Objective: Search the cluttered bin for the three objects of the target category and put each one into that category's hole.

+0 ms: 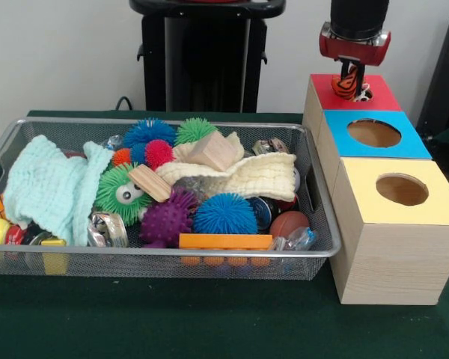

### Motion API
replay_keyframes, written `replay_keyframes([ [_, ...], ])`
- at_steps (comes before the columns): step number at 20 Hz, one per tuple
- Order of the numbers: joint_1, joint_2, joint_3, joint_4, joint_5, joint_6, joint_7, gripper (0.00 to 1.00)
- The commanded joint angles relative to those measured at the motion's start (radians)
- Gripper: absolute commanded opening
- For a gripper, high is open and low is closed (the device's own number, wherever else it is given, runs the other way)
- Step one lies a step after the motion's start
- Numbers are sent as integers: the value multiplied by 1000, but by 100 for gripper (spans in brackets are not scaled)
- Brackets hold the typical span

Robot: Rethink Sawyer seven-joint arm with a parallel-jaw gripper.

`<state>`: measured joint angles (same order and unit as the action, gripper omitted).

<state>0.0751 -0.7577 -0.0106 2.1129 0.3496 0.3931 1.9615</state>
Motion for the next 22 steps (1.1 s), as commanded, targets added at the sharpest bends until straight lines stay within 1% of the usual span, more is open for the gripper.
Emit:
replay_keyframes([
  [1,21,107,114,-131,44,-150,175,0],
  [3,22,130,117,-146,44,-172,175,0],
  [9,-13,206,163,-158,21,-310,170,0],
  [16,-47,239,180,-156,-22,-369,150,0],
  [18,-48,239,173,-155,-34,-374,149,0],
  [22,-22,230,119,-160,-56,-374,148,0],
])
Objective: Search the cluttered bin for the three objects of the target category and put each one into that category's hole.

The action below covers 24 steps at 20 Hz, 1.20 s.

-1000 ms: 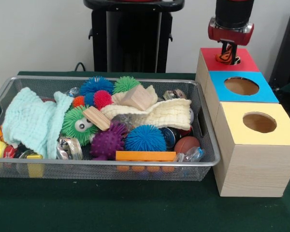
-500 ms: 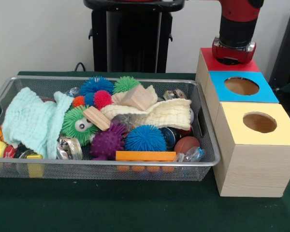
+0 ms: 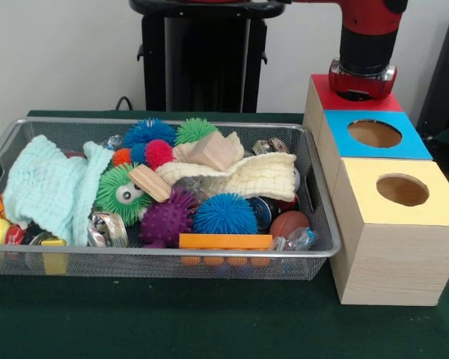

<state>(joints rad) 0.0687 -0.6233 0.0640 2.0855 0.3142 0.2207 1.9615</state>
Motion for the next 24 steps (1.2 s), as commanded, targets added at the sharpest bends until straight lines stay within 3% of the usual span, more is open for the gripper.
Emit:
replay_keyframes([
  [1,-14,97,35,-133,-30,-213,146,0],
  [9,-12,96,8,-166,-58,-175,126,0],
  [13,25,99,-30,-175,-41,-163,154,0],
  [14,36,100,-41,-178,-38,-161,160,100],
  [17,27,81,-41,-189,-52,-123,138,100],
  [24,80,-91,-89,-176,-9,195,197,100],
])
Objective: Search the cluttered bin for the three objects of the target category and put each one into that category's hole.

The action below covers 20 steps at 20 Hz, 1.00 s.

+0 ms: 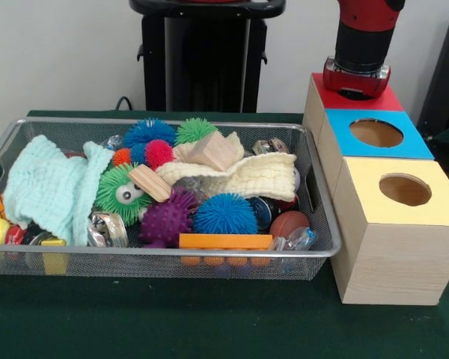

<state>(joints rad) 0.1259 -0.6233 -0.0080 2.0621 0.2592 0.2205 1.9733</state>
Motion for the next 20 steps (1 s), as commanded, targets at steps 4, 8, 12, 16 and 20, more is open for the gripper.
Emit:
replay_keyframes([
  [4,17,-116,-1,-145,61,235,199,100],
  [8,11,-116,8,-133,57,200,189,100],
  [12,1,-118,16,-129,49,180,172,100],
  [16,15,-157,-6,-157,41,265,176,100],
  [20,17,-186,-9,-177,48,354,200,100],
])
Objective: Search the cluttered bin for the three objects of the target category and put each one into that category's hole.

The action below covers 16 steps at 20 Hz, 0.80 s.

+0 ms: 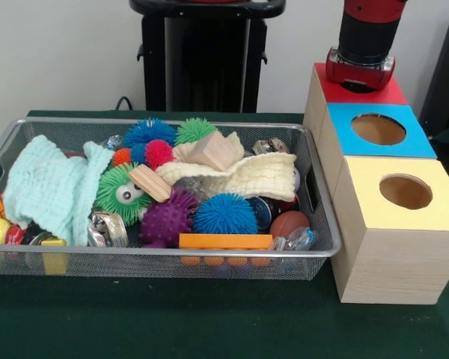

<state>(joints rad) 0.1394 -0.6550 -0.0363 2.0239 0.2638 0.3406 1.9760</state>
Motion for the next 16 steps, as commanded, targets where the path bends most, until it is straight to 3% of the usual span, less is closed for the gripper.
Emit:
replay_keyframes([
  [1,3,-157,21,-137,46,238,199,100],
  [16,17,-176,7,-152,42,285,220,100],
])
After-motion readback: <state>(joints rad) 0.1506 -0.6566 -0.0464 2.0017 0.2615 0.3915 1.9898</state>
